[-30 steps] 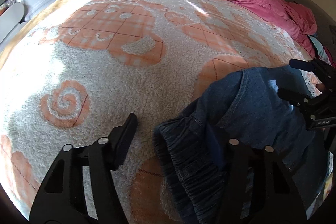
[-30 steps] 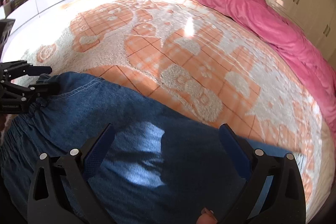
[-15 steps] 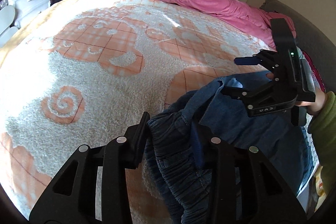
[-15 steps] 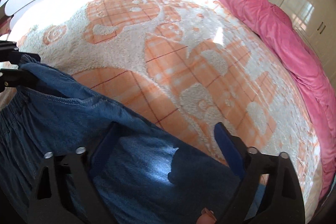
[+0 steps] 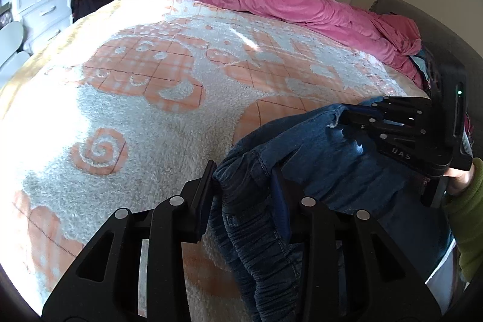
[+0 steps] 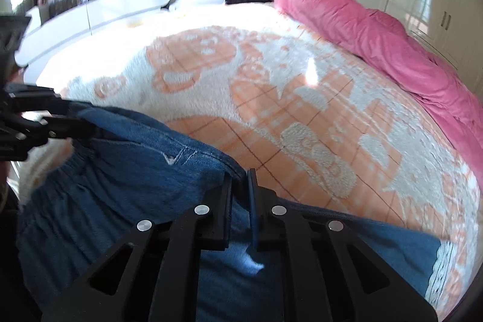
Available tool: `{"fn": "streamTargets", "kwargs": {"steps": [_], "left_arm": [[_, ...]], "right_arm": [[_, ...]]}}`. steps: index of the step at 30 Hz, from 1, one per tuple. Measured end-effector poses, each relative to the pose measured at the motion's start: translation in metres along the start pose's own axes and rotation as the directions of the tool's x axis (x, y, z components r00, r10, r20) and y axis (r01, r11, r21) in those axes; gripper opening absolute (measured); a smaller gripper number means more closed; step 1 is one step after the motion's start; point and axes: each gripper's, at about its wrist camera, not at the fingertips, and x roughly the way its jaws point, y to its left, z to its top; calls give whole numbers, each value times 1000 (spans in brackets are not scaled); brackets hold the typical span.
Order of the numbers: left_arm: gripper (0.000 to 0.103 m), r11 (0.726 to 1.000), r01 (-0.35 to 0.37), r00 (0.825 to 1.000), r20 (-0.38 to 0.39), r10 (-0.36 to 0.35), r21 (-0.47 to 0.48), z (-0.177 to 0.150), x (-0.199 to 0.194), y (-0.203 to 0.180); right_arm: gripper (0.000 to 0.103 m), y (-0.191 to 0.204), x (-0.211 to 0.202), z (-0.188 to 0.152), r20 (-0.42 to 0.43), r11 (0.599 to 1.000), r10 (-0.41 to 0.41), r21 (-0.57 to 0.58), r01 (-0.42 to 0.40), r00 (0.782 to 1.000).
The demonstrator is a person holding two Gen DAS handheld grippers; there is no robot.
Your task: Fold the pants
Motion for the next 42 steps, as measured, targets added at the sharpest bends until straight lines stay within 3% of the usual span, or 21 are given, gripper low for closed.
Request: {"fn": "streamTargets", "kwargs": {"steps": [10, 22, 28, 35, 42], "left_arm": [[27, 999, 28, 998, 54, -30, 33, -15, -39, -21], [28, 995, 71, 993, 89, -77, 74, -74, -97, -56], [30, 997, 75, 996, 52, -77, 22, -101, -104, -49], [30, 997, 74, 996, -38, -75, -28, -129, -93, -40], [30, 995, 44, 999, -15, -46, -85, -137, -115, -27]], "right_arm": [[8, 19, -93, -32, 142, 996, 38, 79, -50, 989], [9, 70, -162, -113, 130, 984, 123, 111, -137, 984], [9, 106, -171, -140, 93, 979, 183, 73, -190, 979], [9, 129, -152, -163, 13, 975, 210, 65, -211, 978], [9, 136, -138, -180, -35, 977, 209, 58, -206, 977]]}}
